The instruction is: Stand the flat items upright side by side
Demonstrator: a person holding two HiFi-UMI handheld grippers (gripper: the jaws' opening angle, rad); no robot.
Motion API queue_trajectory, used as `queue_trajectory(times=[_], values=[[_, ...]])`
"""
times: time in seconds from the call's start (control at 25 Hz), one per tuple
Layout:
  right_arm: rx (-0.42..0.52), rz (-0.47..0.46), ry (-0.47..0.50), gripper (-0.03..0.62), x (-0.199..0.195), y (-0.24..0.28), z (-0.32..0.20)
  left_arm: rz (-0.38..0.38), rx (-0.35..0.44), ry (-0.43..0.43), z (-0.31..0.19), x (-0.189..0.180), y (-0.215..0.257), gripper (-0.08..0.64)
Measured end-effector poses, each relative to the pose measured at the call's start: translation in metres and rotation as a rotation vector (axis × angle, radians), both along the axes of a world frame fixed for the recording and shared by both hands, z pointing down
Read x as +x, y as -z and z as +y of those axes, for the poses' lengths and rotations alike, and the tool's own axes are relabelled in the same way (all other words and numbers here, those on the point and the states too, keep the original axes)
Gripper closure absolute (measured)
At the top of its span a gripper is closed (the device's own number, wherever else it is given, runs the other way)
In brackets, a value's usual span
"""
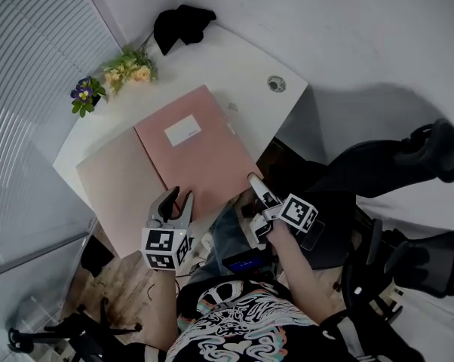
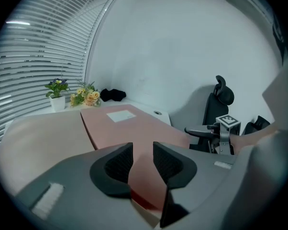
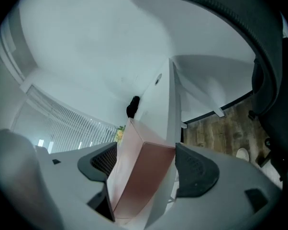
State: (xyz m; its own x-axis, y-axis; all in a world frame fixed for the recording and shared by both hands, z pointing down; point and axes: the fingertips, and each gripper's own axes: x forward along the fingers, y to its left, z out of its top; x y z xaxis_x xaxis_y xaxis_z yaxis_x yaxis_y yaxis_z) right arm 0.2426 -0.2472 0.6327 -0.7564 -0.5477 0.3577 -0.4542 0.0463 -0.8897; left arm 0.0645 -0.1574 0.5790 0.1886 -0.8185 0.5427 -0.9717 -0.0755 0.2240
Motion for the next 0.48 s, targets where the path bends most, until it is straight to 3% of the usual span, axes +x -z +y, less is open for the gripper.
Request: queue_trajectory(times=[0.48], values=[[-0.031,-0.062,-0.011,0.225,-0.008,-0.022,-0.009,-0.001,-0.032,-0.036,-0.003,0.002,-0.006,0.430]])
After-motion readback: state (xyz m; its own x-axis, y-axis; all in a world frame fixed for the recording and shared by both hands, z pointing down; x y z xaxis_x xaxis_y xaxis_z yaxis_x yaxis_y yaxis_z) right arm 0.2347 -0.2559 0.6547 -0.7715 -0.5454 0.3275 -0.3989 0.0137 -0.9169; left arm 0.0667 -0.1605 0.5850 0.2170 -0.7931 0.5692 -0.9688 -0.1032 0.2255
